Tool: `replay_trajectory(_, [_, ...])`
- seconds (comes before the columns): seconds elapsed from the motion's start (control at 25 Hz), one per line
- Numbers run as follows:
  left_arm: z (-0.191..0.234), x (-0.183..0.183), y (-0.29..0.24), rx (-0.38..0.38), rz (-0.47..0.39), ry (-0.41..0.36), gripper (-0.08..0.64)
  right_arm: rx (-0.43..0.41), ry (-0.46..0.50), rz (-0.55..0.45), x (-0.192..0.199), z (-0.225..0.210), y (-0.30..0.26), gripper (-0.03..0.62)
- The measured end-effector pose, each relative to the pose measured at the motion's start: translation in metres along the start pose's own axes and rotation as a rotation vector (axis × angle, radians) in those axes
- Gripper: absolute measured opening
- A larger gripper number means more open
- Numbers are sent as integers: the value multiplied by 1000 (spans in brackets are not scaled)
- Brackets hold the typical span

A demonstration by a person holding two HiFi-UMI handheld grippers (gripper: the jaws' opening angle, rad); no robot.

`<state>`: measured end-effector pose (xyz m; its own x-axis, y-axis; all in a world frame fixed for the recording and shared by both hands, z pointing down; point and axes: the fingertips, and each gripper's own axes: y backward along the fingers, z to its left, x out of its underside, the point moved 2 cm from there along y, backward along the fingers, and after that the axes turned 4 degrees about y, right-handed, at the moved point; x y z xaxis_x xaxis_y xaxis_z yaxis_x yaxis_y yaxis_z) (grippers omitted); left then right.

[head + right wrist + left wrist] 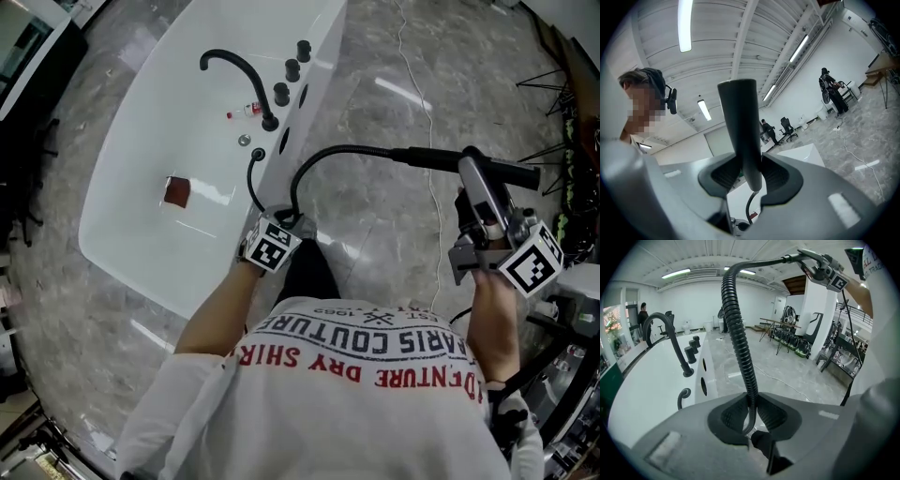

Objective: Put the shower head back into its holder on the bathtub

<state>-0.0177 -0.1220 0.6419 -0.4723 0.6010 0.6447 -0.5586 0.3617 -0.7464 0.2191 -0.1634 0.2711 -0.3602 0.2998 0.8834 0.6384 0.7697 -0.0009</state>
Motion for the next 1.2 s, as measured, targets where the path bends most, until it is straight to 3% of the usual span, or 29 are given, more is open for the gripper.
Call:
replay_trajectory(0.2, [11, -14, 18, -40, -34, -17, 66, 17, 18, -12, -4, 6, 0, 140])
replay_trajectory(0.4, [20, -32, 33, -71, -72, -30, 66, -21, 66, -31, -14, 22, -2, 140])
replay_trajectory(0.56, [21, -44, 47, -99, -84, -25, 66, 27, 163, 11, -12, 22, -2, 140])
replay_trajectory(0.72, [18, -56, 49, -102, -95, -25, 66, 49, 270, 74, 2, 20, -9, 140])
replay_trajectory(1.2, [50, -59, 64, -130, -121, 80, 66, 42, 321, 226, 70, 8, -31, 138])
